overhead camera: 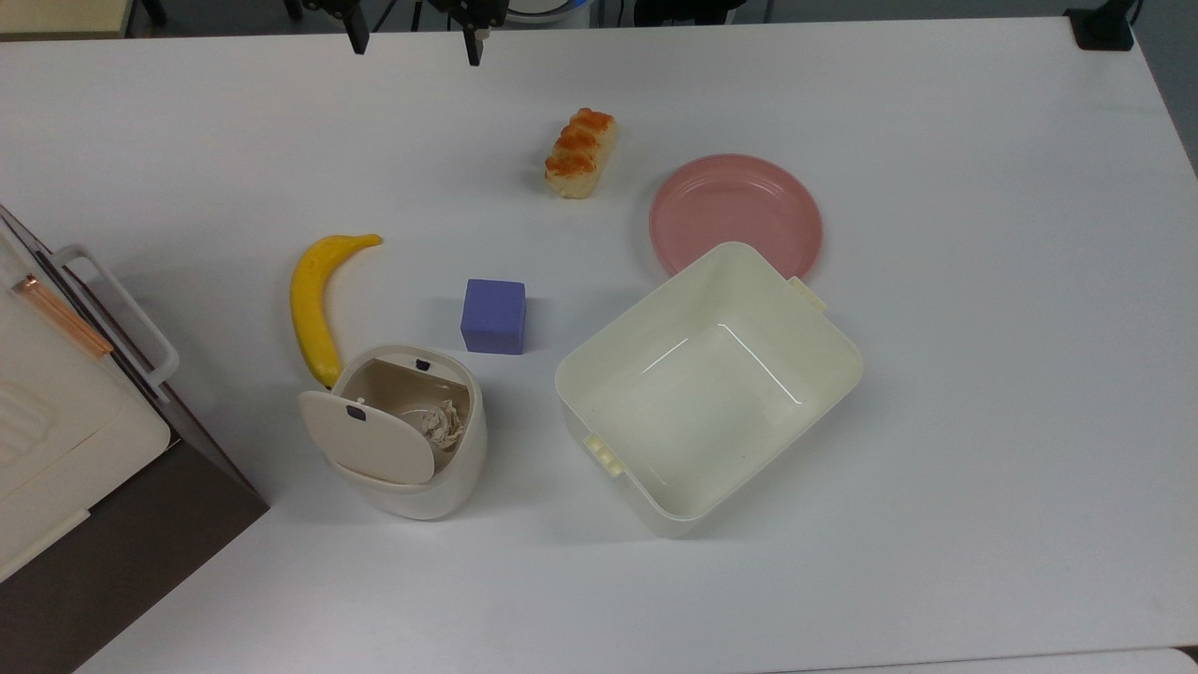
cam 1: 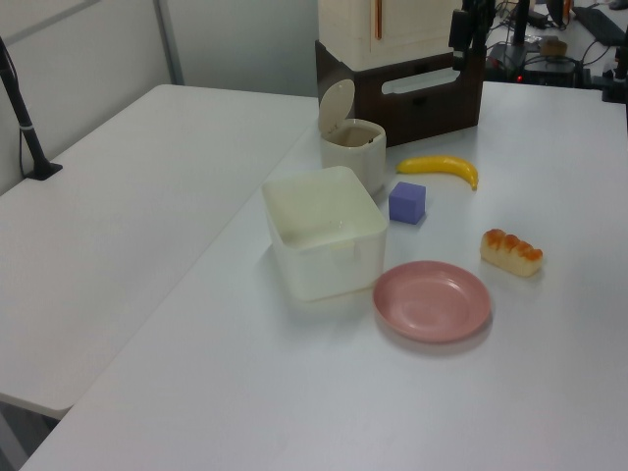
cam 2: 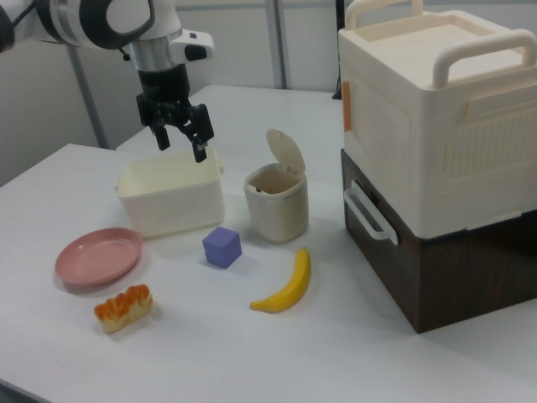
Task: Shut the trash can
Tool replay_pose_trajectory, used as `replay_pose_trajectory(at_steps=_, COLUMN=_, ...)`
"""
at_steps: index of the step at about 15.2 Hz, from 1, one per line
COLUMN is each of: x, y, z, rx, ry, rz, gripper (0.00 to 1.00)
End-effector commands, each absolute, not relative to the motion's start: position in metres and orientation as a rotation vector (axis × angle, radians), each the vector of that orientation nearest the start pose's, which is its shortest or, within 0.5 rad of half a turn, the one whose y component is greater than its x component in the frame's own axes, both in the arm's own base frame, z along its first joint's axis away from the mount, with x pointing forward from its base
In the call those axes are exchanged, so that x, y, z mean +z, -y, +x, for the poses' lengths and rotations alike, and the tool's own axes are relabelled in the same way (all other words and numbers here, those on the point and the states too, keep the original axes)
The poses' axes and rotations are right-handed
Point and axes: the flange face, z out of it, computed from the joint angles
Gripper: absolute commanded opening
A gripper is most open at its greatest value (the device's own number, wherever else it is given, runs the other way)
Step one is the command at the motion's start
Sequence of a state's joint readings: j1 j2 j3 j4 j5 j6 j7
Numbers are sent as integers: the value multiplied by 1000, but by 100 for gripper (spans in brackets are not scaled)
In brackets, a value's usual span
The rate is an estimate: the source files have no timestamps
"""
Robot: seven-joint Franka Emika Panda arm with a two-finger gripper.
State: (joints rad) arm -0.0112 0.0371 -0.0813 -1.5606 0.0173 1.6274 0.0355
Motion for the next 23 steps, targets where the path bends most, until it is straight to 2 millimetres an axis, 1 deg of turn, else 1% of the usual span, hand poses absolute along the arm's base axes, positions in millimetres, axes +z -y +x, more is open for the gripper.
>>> replay_pose_trajectory(at_steps=1, x=616, y=53, z=560, rx=-93, ry=-110, rz=-3123, gripper=100)
replay_pose_trajectory(at_steps=4, x=617, y=55, z=560, rx=-95, ry=-112, rz=-3125, gripper=100)
replay_pose_trajectory(at_steps=7, x=617, y=56, z=559, rx=-84, ry=-38, rz=-3128, gripper=100)
replay_pose_trajectory(at_steps=17, x=618, y=56, z=559, rx=-93, ry=-35, rz=-3130, gripper=100)
replay_pose_trajectory(at_steps=23, x=619, y=59, z=564, rx=-156, ry=-31, rz=-3150, gripper=100)
